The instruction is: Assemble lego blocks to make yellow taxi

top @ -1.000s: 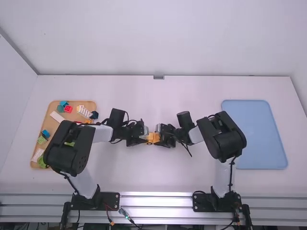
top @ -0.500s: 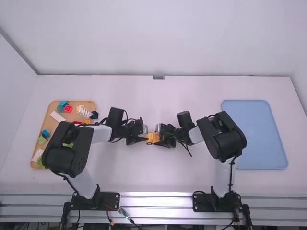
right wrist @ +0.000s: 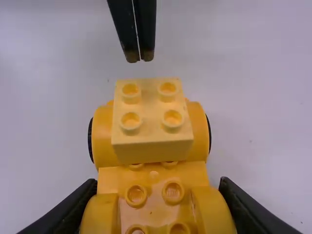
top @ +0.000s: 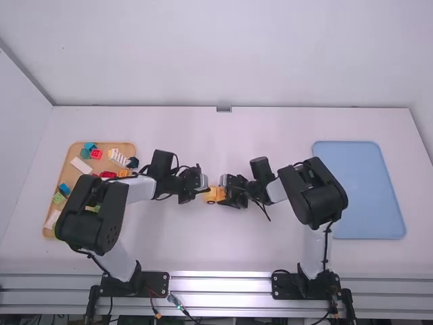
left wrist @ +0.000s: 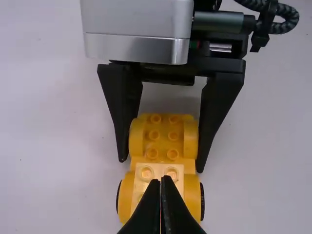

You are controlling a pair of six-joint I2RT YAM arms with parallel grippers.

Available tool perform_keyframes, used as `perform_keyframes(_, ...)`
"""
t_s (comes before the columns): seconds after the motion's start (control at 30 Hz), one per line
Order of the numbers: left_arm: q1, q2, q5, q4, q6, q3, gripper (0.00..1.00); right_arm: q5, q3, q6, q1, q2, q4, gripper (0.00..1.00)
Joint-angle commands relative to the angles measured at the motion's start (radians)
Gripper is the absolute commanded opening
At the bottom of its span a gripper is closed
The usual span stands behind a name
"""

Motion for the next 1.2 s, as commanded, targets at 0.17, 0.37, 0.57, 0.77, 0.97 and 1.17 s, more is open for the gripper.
perform_keyframes(0.17, -0.010, 0.111, 0.071, 0.048, 0.002, 0.012, 0.02, -0.005, -0.001, 0.000, 0.003, 0.016, -0.003, 0.47)
perform_keyframes(0.37, -0.014, 0.135, 0.040, 0.015, 0.005, 0.012, 0.02, -0.006, -0.001, -0.001, 0.003, 0.016, -0.002, 0.46)
perform_keyframes(0.57, -0.068, 0.175, 0.027, 0.018, 0.030, 0.027, 0.02, -0.007, 0.000, 0.000, 0.003, 0.016, -0.002, 0.46)
perform_keyframes(0.77, -0.091, 0.195, -0.047, -0.018, 0.024, 0.055, 0.02, -0.009, 0.000, 0.000, 0.003, 0.016, -0.002, 0.47)
perform_keyframes(0.97, -0.085, 0.195, -0.135, -0.042, 0.024, 0.043, 0.02, -0.009, 0.000, 0.000, 0.001, 0.016, -0.002, 0.46)
perform_keyframes(1.17, -0.048, 0.195, -0.148, -0.057, 0.024, 0.039, 0.02, -0.005, 0.000, 0.000, 0.001, 0.016, -0.002, 0.47)
